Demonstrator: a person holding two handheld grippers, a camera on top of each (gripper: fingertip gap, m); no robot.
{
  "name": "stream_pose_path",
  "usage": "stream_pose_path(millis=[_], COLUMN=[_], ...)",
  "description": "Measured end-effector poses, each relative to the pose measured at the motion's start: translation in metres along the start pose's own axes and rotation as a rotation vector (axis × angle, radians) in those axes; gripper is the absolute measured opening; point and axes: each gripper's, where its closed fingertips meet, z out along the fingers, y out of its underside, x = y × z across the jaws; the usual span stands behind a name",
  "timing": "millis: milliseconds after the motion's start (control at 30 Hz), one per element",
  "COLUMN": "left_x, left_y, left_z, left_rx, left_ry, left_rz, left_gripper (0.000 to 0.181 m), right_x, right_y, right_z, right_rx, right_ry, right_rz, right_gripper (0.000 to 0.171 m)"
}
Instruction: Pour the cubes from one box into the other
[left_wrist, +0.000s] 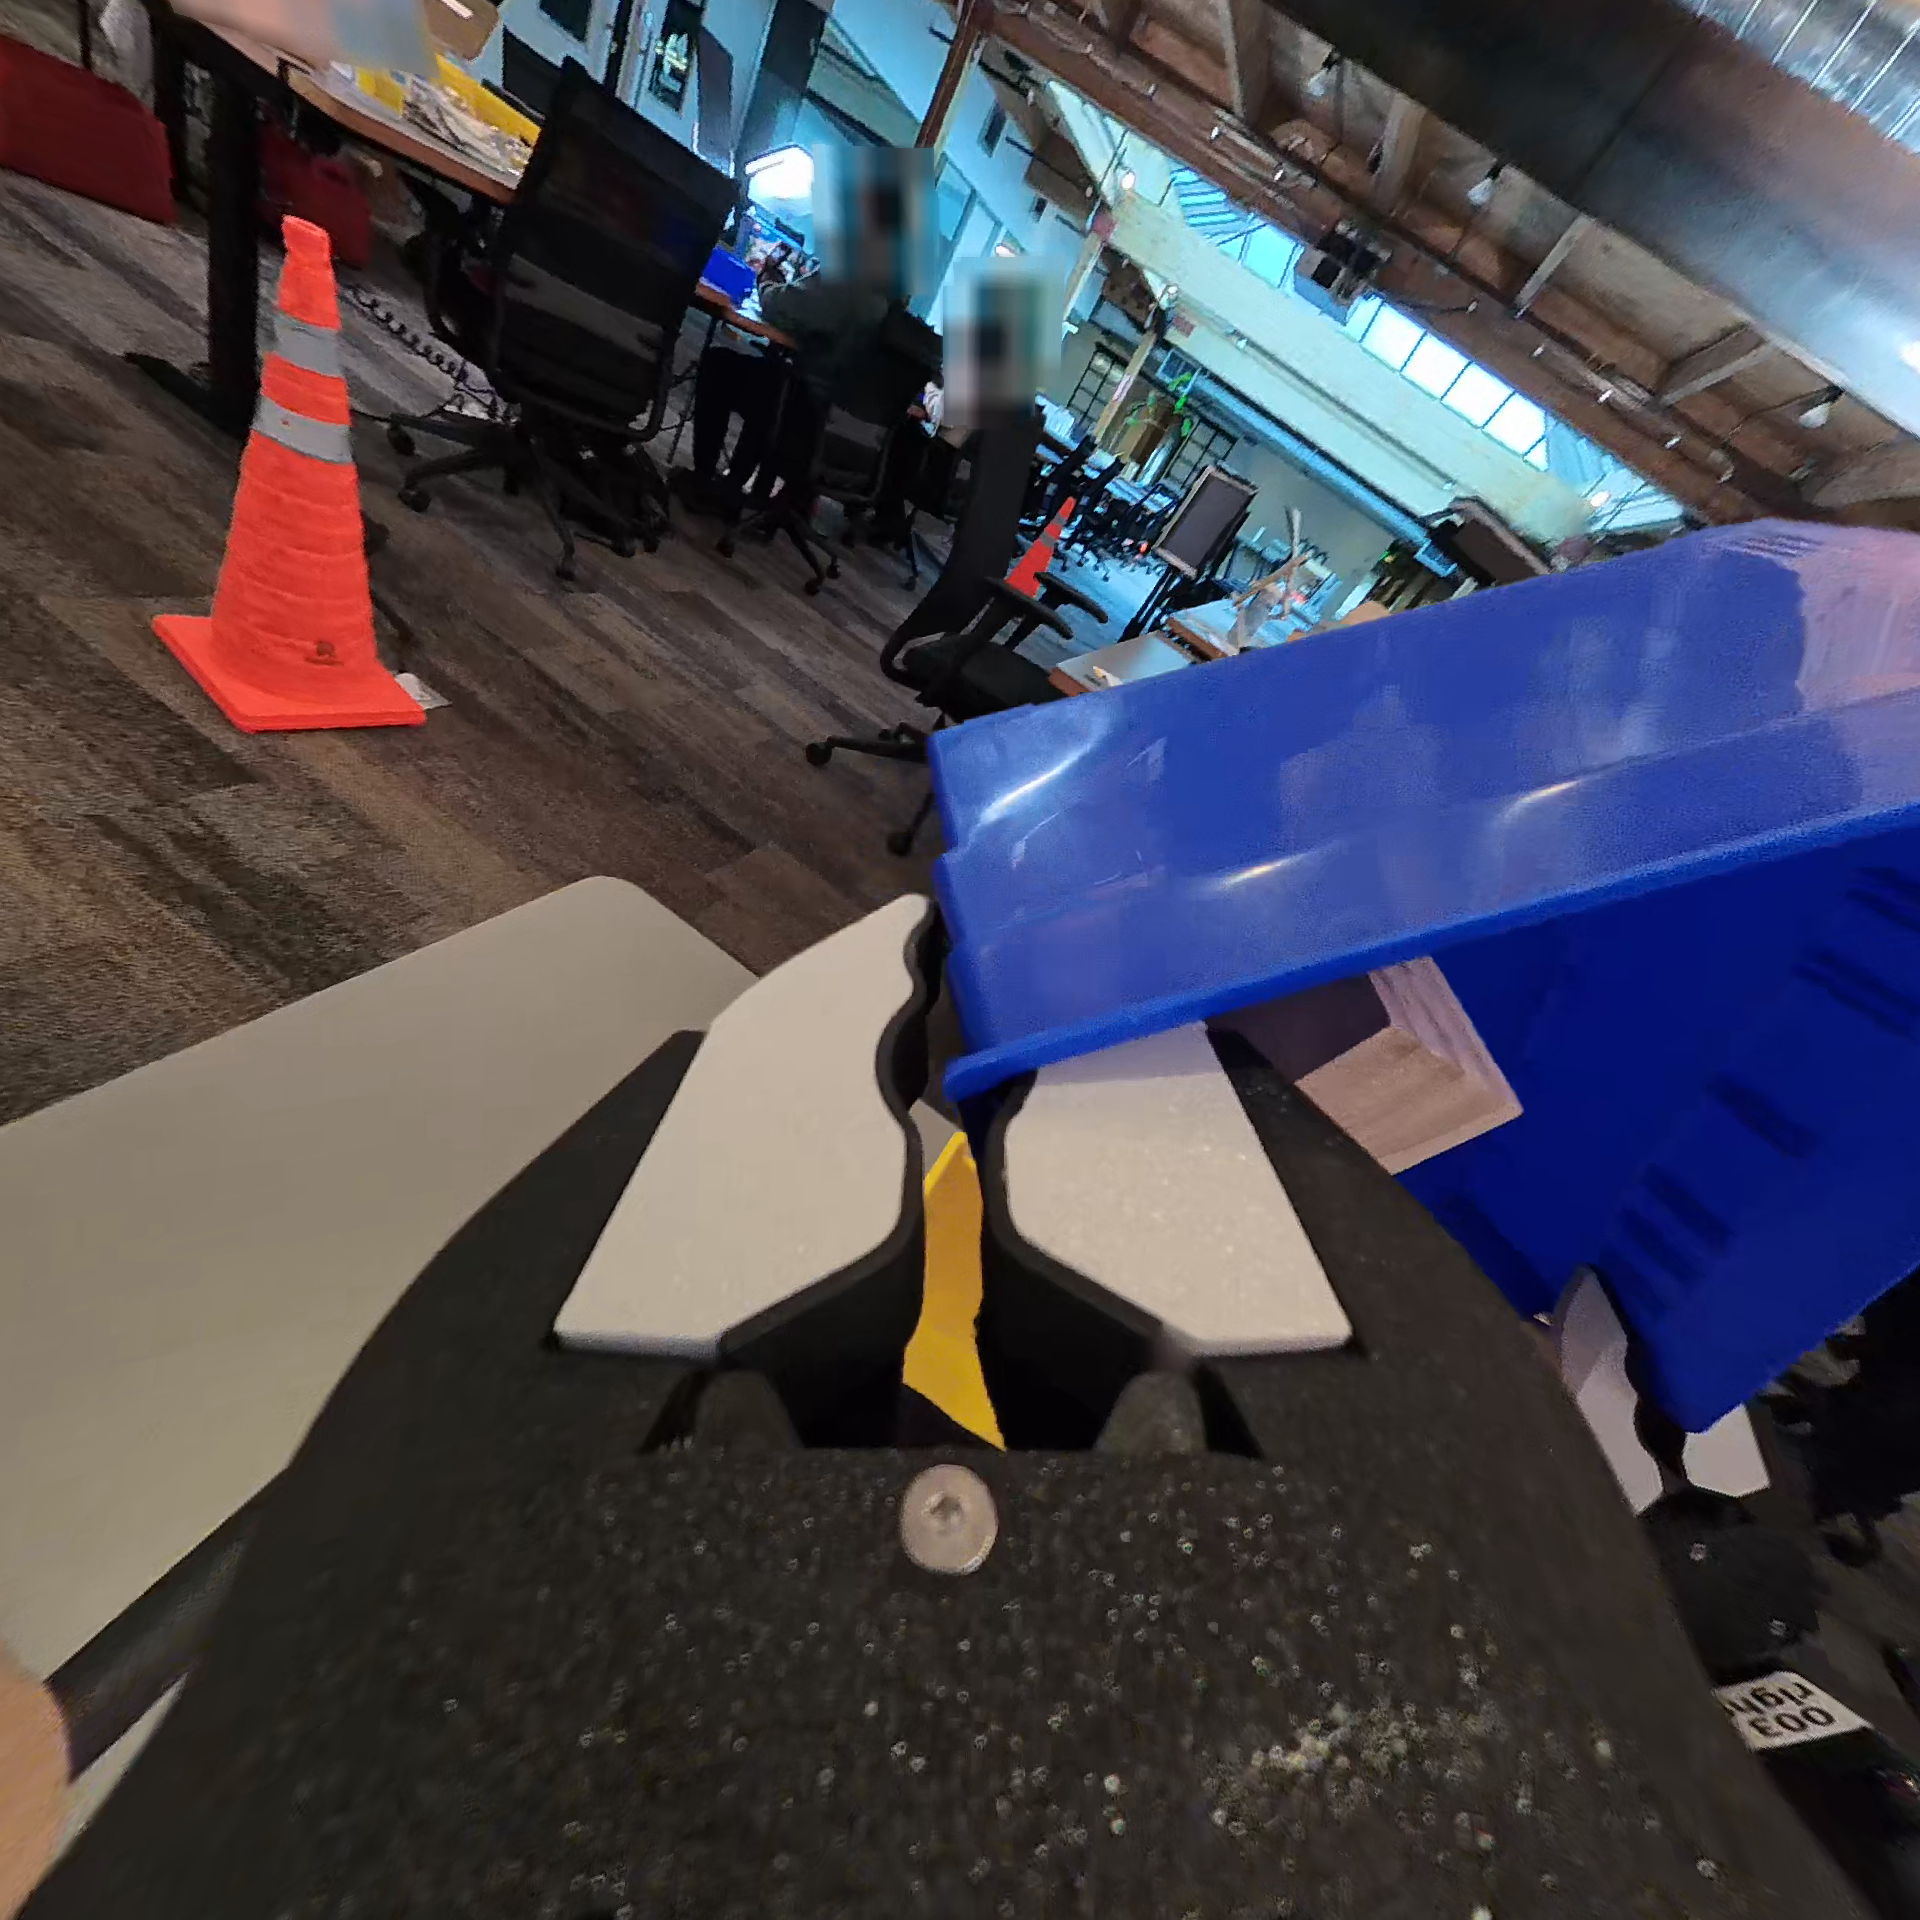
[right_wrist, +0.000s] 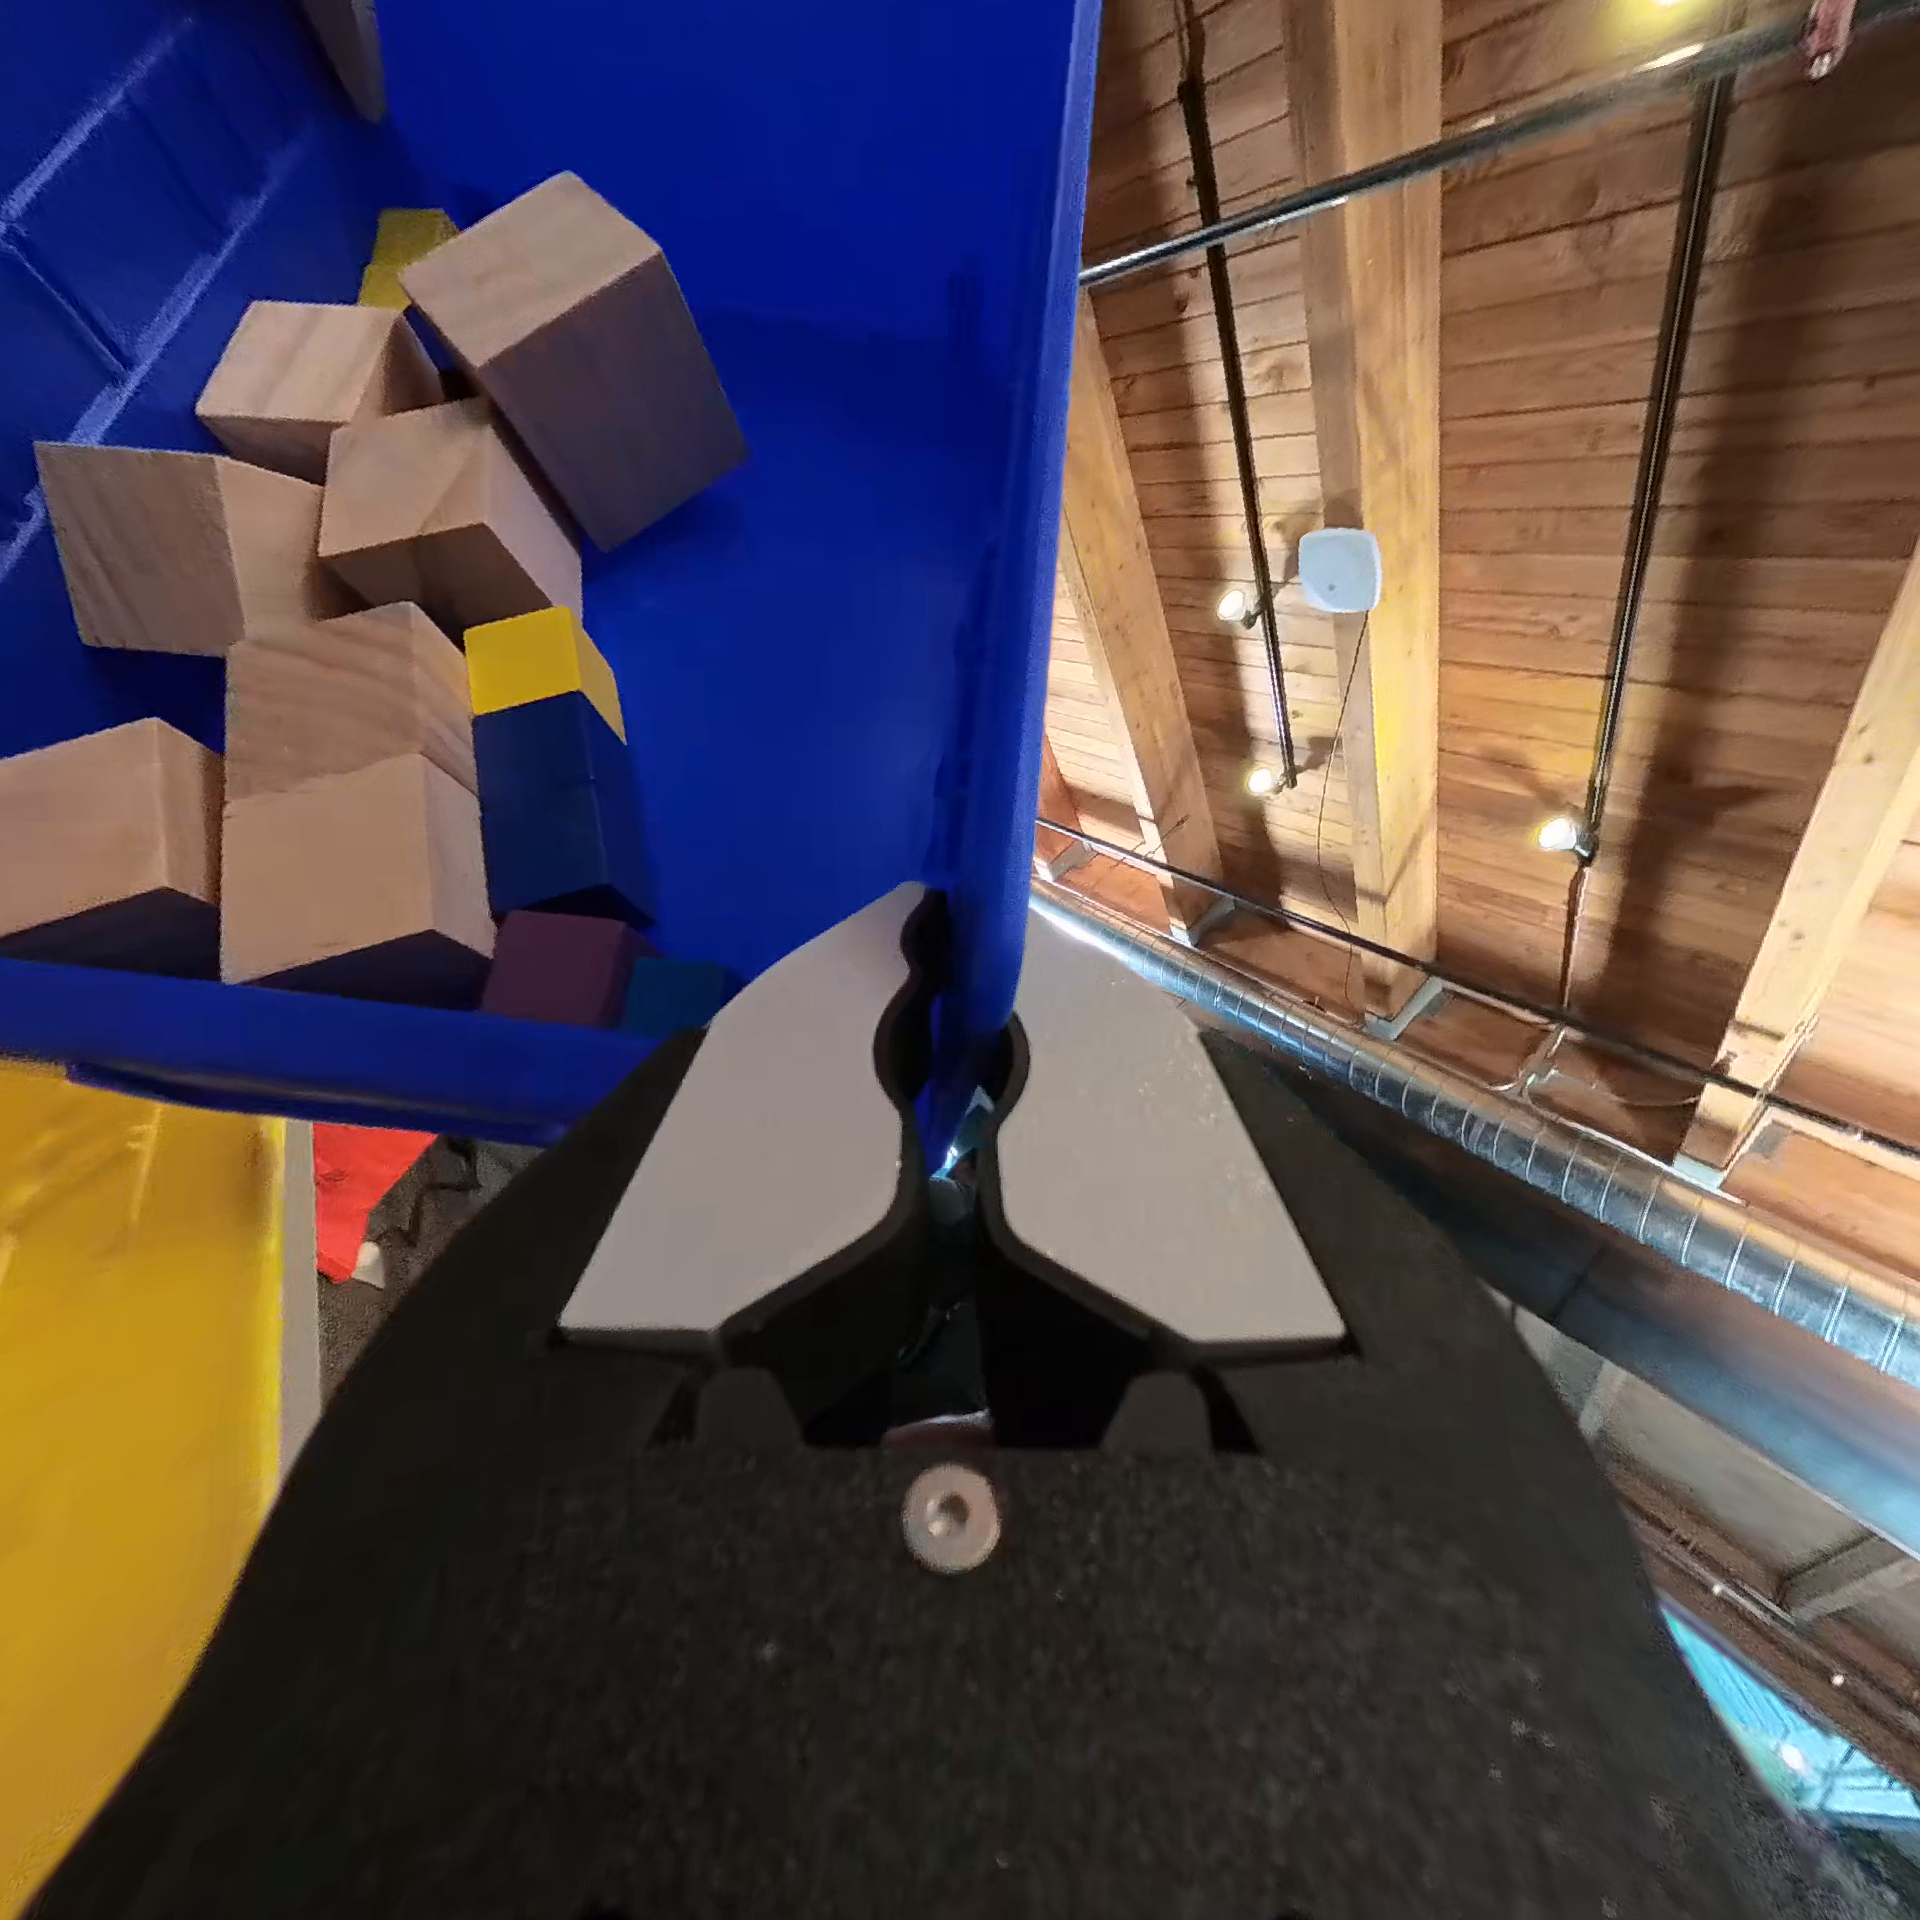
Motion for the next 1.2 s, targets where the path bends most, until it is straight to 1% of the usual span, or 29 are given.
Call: stream_pose_path(millis=[133,200,267,500,600,733,867,1000,1133,1200], left_x=[-0.013,-0.014,-0.014,-0.02,-0.013,-0.008,-0.009,-0.009,-0.008,-0.01], left_y=[0.009,0.01,0.011,0.022,0.017,0.014,0.02,0.03,0.045,0.051], left_z=[0.0,0.0,0.001,0.017,0.019,0.019,0.018,0.025,0.03,0.031], left_rx=[0.046,0.075,0.082,0.002,0.024,0.064,0.081,0.051,0.015,0.012], left_ry=[0.063,0.117,0.137,0.116,0.171,0.215,0.271,0.325,0.385,0.385], left_rz=[-0.067,-0.073,-0.067,-0.071,-0.035,-0.06,-0.101,-0.142,-0.156,-0.169], left_gripper=[0.004,0.004,0.004,0.004,0.004,0.004,0.004,0.004,0.004,0.004], right_x=[-0.013,-0.014,-0.014,-0.022,-0.017,-0.013,-0.01,-0.005,-0.003,-0.008], right_y=[-0.004,-0.008,-0.007,0.002,-0.002,-0.006,-0.016,-0.025,-0.032,-0.027], right_z=[-0.005,-0.009,-0.01,-0.017,-0.019,-0.021,-0.029,-0.036,-0.05,-0.054], right_rx=[0.024,0.049,0.041,-0.022,0.0,0.016,0.024,-0.024,-0.047,-0.046], right_ry=[0.004,0.022,0.025,-0.002,0.034,0.063,0.08,0.073,0.051,0.038], right_rz=[-0.071,-0.117,-0.121,-0.089,-0.124,-0.163,-0.24,-0.288,-0.288,-0.289], right_gripper=[0.003,0.003,0.003,0.003,0.003,0.003,0.002,0.003,0.001,0.002])
